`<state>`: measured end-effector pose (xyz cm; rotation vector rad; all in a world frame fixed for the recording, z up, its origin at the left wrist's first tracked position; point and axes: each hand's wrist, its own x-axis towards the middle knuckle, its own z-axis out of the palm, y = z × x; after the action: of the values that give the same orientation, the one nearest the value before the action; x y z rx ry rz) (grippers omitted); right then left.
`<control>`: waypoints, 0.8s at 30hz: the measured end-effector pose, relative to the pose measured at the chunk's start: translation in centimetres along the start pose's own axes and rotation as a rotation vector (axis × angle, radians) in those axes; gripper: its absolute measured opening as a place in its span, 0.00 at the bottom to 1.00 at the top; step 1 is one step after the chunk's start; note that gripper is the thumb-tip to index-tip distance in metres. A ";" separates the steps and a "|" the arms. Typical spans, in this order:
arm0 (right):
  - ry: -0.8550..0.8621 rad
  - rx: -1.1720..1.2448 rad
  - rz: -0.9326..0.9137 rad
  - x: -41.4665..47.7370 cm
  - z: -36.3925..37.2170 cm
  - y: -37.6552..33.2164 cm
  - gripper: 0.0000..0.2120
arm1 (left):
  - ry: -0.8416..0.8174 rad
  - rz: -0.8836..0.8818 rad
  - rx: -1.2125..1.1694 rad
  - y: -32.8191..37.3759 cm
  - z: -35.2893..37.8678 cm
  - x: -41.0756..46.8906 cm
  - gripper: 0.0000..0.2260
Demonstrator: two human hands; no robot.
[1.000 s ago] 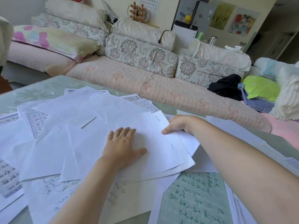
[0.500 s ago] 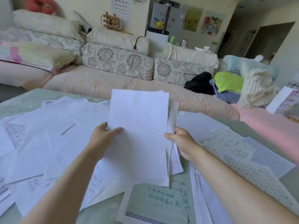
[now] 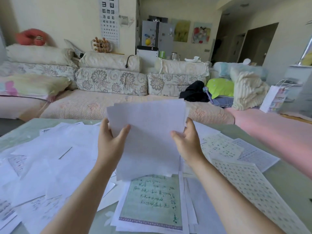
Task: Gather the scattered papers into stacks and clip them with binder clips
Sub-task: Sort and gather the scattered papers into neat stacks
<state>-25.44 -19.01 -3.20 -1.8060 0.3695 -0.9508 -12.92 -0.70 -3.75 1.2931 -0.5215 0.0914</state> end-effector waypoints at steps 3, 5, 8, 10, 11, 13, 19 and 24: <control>-0.071 -0.070 0.067 -0.5 -0.4 0.5 0.21 | 0.009 0.061 0.136 0.2 0.9 -1.1 0.14; -0.097 -0.095 0.129 -0.9 -0.6 1.3 0.22 | -0.062 0.017 0.202 -0.1 1.1 -1.6 0.17; -0.075 -0.166 0.151 -1.1 -1.1 0.8 0.16 | -0.150 -0.032 0.365 -0.2 1.3 -1.5 0.14; -0.015 -0.156 0.153 -0.7 -1.6 0.0 0.12 | -0.147 -0.019 0.376 0.6 1.4 -0.9 0.12; 0.012 -0.137 0.171 -0.6 -1.9 -0.2 0.11 | -0.142 -0.028 0.352 0.7 1.4 -0.6 0.10; 0.011 -0.143 0.261 -1.0 -2.4 0.3 0.08 | -0.159 -0.090 0.421 0.3 1.4 -0.3 0.08; -0.216 -0.417 0.642 -4.0 -1.3 6.0 0.06 | -0.268 -0.423 0.652 -4.7 0.5 -2.6 0.10; -0.199 -0.315 0.871 -3.1 0.3 10.5 0.24 | -0.468 -0.502 1.142 -7.9 -0.2 -3.0 0.18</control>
<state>-25.35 -21.41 -13.83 -1.7210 1.1077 -0.1019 -12.73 -2.08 -12.07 2.5628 -0.5299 -0.4022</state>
